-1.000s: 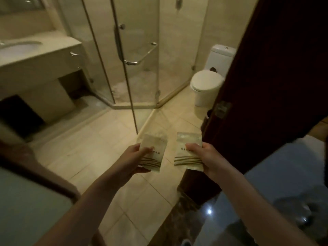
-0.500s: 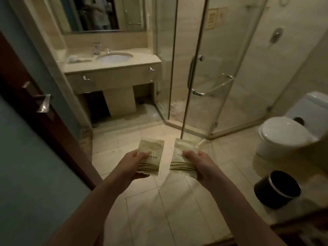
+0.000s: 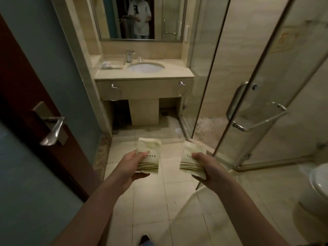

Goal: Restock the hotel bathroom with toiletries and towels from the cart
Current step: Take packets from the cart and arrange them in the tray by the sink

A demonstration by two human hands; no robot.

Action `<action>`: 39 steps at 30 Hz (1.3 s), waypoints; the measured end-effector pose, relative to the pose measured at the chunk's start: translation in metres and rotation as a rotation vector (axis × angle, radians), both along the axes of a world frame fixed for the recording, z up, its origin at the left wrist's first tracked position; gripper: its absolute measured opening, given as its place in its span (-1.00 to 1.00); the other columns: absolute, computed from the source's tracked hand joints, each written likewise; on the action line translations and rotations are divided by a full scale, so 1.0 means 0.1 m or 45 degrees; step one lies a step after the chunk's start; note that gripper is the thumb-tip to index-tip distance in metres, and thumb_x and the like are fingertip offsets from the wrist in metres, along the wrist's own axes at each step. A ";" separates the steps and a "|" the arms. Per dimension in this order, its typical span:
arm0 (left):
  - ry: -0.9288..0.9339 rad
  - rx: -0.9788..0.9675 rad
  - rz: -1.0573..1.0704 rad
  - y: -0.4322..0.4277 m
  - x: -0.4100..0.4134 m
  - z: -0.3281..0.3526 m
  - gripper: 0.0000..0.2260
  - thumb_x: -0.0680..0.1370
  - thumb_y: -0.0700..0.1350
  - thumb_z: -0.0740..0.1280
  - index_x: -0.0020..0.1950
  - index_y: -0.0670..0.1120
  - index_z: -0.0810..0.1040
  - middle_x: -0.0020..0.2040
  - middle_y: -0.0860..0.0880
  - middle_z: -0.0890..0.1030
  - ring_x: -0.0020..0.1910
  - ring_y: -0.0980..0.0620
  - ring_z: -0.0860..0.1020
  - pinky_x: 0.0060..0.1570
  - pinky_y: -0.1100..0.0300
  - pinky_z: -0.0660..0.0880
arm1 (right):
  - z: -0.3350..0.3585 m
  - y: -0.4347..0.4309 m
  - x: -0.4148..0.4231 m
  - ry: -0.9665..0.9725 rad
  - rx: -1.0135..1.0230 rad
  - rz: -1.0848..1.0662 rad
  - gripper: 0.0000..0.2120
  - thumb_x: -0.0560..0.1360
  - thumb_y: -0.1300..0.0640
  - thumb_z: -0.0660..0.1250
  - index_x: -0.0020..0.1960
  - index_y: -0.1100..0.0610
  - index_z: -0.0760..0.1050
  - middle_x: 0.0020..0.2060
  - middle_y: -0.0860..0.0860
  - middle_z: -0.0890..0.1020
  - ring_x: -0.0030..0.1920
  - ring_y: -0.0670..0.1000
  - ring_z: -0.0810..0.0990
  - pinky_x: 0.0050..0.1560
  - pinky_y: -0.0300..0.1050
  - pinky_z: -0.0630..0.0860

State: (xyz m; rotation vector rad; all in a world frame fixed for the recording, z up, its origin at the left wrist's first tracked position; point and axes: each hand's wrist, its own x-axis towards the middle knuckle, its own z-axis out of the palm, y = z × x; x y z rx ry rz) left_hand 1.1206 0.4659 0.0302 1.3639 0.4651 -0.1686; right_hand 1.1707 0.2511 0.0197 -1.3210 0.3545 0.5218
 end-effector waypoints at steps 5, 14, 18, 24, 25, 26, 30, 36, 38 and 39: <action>0.003 -0.003 -0.003 0.57 1.02 0.03 -0.89 0.58 -0.13 0.23 0.01 -0.13 0.50 -0.18 -0.08 0.59 -0.25 0.01 0.58 -0.37 0.21 0.51 | 0.08 0.50 1.02 -0.034 0.050 -0.001 -0.94 0.52 0.26 0.22 -0.05 0.21 0.46 -0.33 0.09 0.55 -0.40 0.00 0.56 -0.49 -0.23 0.47; 0.045 -0.038 0.024 1.23 2.56 0.05 -0.80 0.58 -0.11 0.24 0.17 -0.12 0.47 -0.10 -0.11 0.59 -0.18 -0.02 0.58 -0.32 0.18 0.52 | 0.10 1.07 2.64 -0.031 0.021 -0.045 -0.89 0.52 0.23 0.25 0.03 0.20 0.47 -0.24 0.11 0.59 -0.32 0.01 0.59 -0.46 -0.24 0.51; 0.049 -0.088 0.159 1.44 3.31 0.00 -0.81 0.58 -0.13 0.23 0.18 -0.13 0.46 -0.08 -0.13 0.58 -0.17 -0.04 0.56 -0.35 0.18 0.52 | 0.02 1.28 3.44 -0.023 0.024 -0.013 -0.93 0.53 0.25 0.24 -0.01 0.19 0.47 -0.28 0.09 0.62 -0.38 -0.04 0.62 -0.48 -0.26 0.51; 0.024 -0.134 0.248 1.48 4.68 0.06 -0.89 0.59 -0.14 0.22 0.06 -0.11 0.50 -0.13 -0.13 0.59 -0.19 -0.03 0.57 -0.33 0.16 0.53 | -0.05 1.50 4.81 -0.029 0.106 0.062 -0.90 0.54 0.28 0.20 -0.05 0.20 0.49 -0.39 0.05 0.66 -0.40 -0.03 0.63 -0.49 -0.25 0.51; 0.018 -0.146 0.252 1.48 4.91 0.09 -0.89 0.58 -0.14 0.22 0.05 -0.11 0.51 -0.13 -0.13 0.59 -0.19 -0.03 0.57 -0.35 0.17 0.54 | -0.03 1.53 5.05 -0.030 0.088 0.084 -0.90 0.55 0.28 0.20 -0.06 0.20 0.49 -0.36 0.07 0.65 -0.39 -0.02 0.62 -0.51 -0.26 0.50; 0.011 -0.154 0.249 1.48 5.12 0.12 -0.89 0.58 -0.15 0.22 0.05 -0.12 0.51 -0.14 -0.13 0.60 -0.20 -0.03 0.57 -0.36 0.18 0.54 | 0.00 1.57 5.27 -0.039 0.072 0.103 -0.90 0.55 0.28 0.19 -0.07 0.21 0.48 -0.34 0.08 0.64 -0.38 -0.01 0.62 -0.52 -0.27 0.49; 0.009 -0.186 0.286 1.62 5.84 0.15 -0.88 0.58 -0.14 0.22 0.04 -0.14 0.51 -0.15 -0.13 0.60 -0.23 -0.03 0.58 -0.38 0.19 0.54 | 0.08 1.81 6.09 -0.105 0.091 0.172 -0.87 0.55 0.32 0.17 -0.10 0.23 0.48 -0.37 0.07 0.63 -0.47 -0.06 0.62 -0.54 -0.28 0.48; 0.031 -0.205 0.376 2.09 6.66 0.06 -0.87 0.59 -0.15 0.21 0.07 -0.14 0.50 -0.13 -0.15 0.59 -0.22 -0.05 0.56 -0.38 0.17 0.53 | -0.05 2.36 7.05 -0.153 0.088 0.309 -0.88 0.54 0.31 0.20 -0.04 0.26 0.51 -0.35 0.05 0.68 -0.34 -0.01 0.66 -0.36 -0.18 0.58; 0.047 -0.202 0.393 2.32 6.92 0.02 -0.86 0.58 -0.15 0.22 0.08 -0.15 0.50 -0.12 -0.16 0.59 -0.22 -0.05 0.57 -0.37 0.17 0.54 | -0.11 2.58 7.36 -0.148 0.082 0.323 -0.88 0.53 0.30 0.21 -0.01 0.25 0.52 -0.31 0.06 0.69 -0.30 0.00 0.67 -0.30 -0.14 0.60; 0.051 -0.204 0.400 2.45 7.05 -0.01 -0.86 0.58 -0.15 0.23 0.08 -0.15 0.50 -0.11 -0.16 0.59 -0.21 -0.06 0.57 -0.35 0.16 0.54 | -0.13 2.69 7.51 -0.144 0.081 0.328 -0.87 0.53 0.29 0.21 0.00 0.25 0.52 -0.30 0.07 0.69 -0.29 0.01 0.67 -0.28 -0.13 0.60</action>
